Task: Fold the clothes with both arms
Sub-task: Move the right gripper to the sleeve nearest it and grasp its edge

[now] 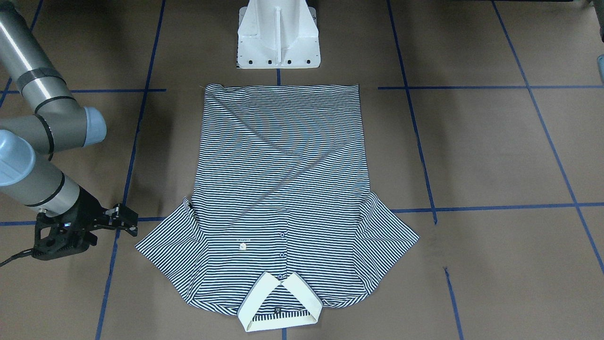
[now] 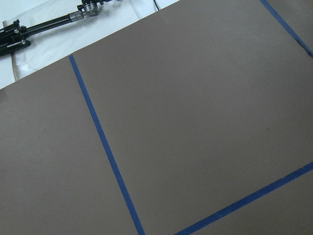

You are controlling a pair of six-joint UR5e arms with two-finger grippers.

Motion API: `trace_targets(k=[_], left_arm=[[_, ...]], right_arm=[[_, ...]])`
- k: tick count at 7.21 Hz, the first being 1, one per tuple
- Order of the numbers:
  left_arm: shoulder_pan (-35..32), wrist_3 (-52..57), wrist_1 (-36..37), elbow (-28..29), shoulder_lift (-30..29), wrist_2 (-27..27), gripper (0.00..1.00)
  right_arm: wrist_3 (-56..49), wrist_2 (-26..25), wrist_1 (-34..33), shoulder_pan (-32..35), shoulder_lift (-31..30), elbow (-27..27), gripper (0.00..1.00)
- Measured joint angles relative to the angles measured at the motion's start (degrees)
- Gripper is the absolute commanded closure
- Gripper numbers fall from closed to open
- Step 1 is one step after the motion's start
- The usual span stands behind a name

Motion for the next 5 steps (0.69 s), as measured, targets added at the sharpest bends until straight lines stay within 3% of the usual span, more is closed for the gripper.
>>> trace_targets(k=[5], left_arm=[[0.06, -0.62, -0.36, 0.11, -0.05, -0.3, 0.0]], right_arm=[[0.55, -5.02, 1.15, -4.74, 2.44, -3.46, 0.04]])
